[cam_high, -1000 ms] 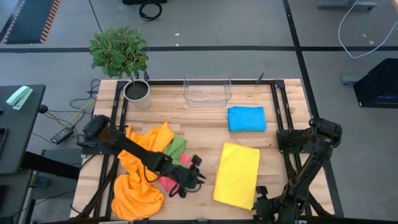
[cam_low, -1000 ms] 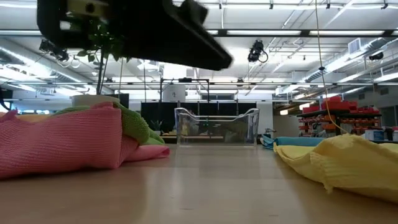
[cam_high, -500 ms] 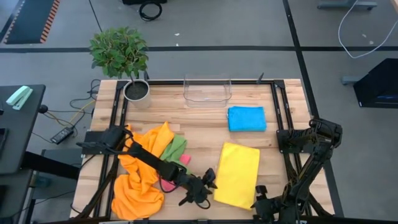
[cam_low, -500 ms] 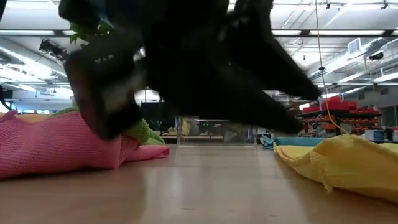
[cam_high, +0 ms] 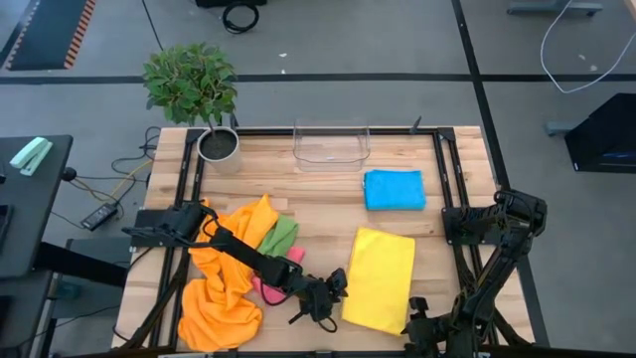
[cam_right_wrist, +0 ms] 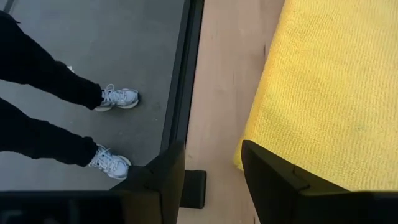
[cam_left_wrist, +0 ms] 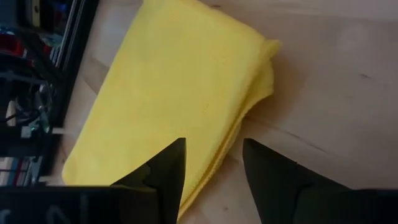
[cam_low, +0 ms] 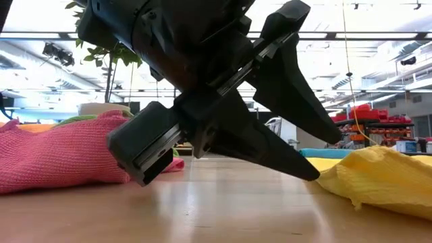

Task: Fold microfiber towels
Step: Fold the yellow towel

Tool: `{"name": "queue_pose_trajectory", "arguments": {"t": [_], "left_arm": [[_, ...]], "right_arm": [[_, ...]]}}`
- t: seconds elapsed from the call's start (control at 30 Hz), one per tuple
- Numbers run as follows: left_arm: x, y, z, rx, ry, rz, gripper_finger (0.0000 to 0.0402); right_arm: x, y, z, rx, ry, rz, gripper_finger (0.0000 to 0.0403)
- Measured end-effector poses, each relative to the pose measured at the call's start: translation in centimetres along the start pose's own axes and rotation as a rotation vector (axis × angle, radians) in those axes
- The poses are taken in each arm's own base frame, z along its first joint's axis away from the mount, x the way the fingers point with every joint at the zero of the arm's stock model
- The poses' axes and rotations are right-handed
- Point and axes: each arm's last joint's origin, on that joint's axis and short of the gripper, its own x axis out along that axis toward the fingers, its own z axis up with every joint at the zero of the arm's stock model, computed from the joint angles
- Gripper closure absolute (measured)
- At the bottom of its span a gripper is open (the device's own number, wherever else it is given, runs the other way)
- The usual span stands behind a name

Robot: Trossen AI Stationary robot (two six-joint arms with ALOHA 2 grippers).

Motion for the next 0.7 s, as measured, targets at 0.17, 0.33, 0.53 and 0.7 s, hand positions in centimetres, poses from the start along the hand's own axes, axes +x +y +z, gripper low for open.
{"name": "queue_pose_trajectory", "arguments": {"t": [0.17, 0.33, 0.53, 0.7], "left_arm": [[0.1, -0.1, 0.0, 0.002, -0.012, -0.010, 0.0237], [1.6, 0.0, 0.6, -0.006, -0.019, -0.007, 0.0237], [2.3, 0.7, 1.8, -0.002, -0.026, 0.015, 0.0237], [1.9, 0.6, 2.9, 0.017, -0.031, -0.005, 0.0247]], "right_arm": [[0.0, 0.0, 0.0, -0.009, 0.000, 0.000, 0.0237], [0.0, 0.0, 0.0, -0.011, 0.000, 0.000, 0.0237], [0.0, 0.0, 0.0, 0.022, 0.000, 0.001, 0.0237], [-0.1, 0.2, -0.2, 0.015, 0.001, 0.009, 0.0237]]}}
